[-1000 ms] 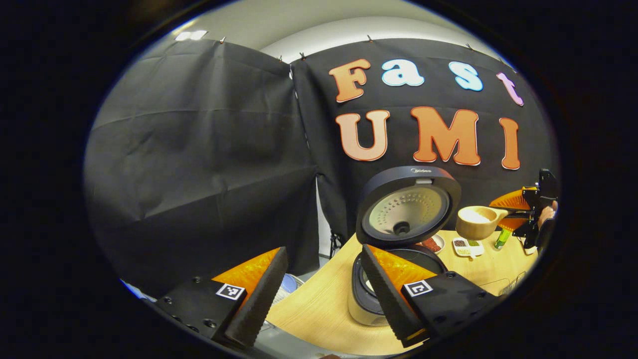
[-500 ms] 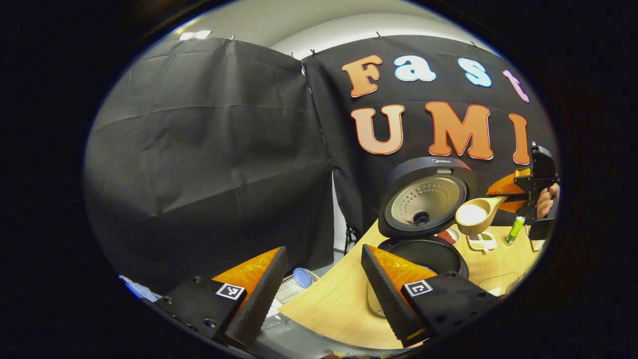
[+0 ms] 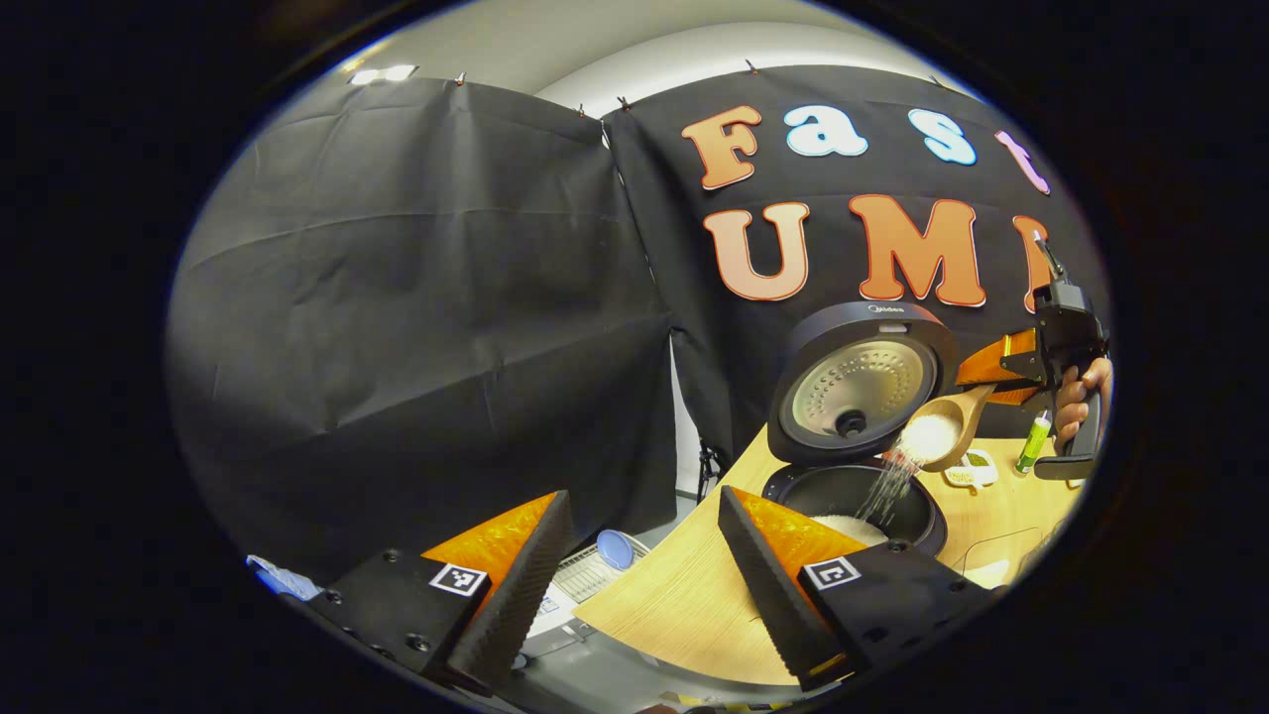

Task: Close the left gripper, press the button to open the rice cooker; take a wooden spoon from the chopstick holder with the right hand, scoop a spoonful of rice and pour it into the rice cooker, then put the wooden spoon back into the chopstick holder.

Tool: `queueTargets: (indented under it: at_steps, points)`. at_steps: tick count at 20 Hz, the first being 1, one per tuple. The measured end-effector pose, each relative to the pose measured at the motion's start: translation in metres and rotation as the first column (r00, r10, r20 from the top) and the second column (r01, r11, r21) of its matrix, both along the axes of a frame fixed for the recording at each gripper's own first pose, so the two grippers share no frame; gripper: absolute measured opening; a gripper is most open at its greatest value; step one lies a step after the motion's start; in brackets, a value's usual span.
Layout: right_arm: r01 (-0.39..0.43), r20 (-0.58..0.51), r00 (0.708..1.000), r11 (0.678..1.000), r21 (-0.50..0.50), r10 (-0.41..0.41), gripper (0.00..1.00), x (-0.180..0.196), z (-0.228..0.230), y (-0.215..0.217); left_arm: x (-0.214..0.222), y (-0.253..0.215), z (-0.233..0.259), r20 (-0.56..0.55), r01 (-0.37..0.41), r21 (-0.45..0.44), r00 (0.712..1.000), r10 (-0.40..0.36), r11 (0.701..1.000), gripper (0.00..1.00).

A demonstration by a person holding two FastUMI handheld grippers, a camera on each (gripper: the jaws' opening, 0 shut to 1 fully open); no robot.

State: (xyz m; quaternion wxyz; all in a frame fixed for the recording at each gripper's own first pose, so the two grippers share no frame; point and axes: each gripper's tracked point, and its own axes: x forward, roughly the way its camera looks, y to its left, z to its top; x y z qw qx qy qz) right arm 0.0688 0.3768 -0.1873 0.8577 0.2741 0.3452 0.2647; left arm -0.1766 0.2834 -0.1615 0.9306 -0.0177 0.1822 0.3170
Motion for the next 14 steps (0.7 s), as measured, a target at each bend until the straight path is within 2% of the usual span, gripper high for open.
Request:
queueTargets:
  at_steps: [4,5,6,12,13,14]
  points:
    - [-0.006,0.047,0.999,0.999,-0.035,0.008,0.14,0.0,0.007,0.001,-0.005,0.002,-0.001,-0.005,-0.005,0.001,1.0,0.005,1.0,1.0]
    - [-0.006,0.059,0.998,0.999,-0.04,0.008,0.09,0.002,0.009,-0.001,-0.008,0.004,-0.002,-0.006,-0.008,0.003,1.0,0.008,1.0,1.0]
    - [-0.008,0.069,0.998,0.999,-0.048,0.012,0.14,0.0,0.011,0.001,-0.007,0.004,-0.002,-0.006,-0.01,0.0,1.0,0.01,1.0,1.0]
    - [-0.003,0.123,0.992,0.996,-0.086,0.013,0.14,0.003,0.017,-0.001,-0.013,0.008,-0.004,-0.01,-0.019,-0.004,1.0,0.018,1.0,1.0]
    - [-0.003,0.134,0.991,0.996,-0.092,0.016,0.14,0.003,0.018,0.0,-0.012,0.007,-0.005,-0.013,-0.017,-0.004,1.0,0.017,1.0,0.92]
    - [-0.008,0.146,0.989,0.995,-0.101,0.023,0.14,0.001,0.018,0.0,-0.011,0.007,-0.005,-0.014,-0.017,-0.004,1.0,0.017,1.0,0.93]
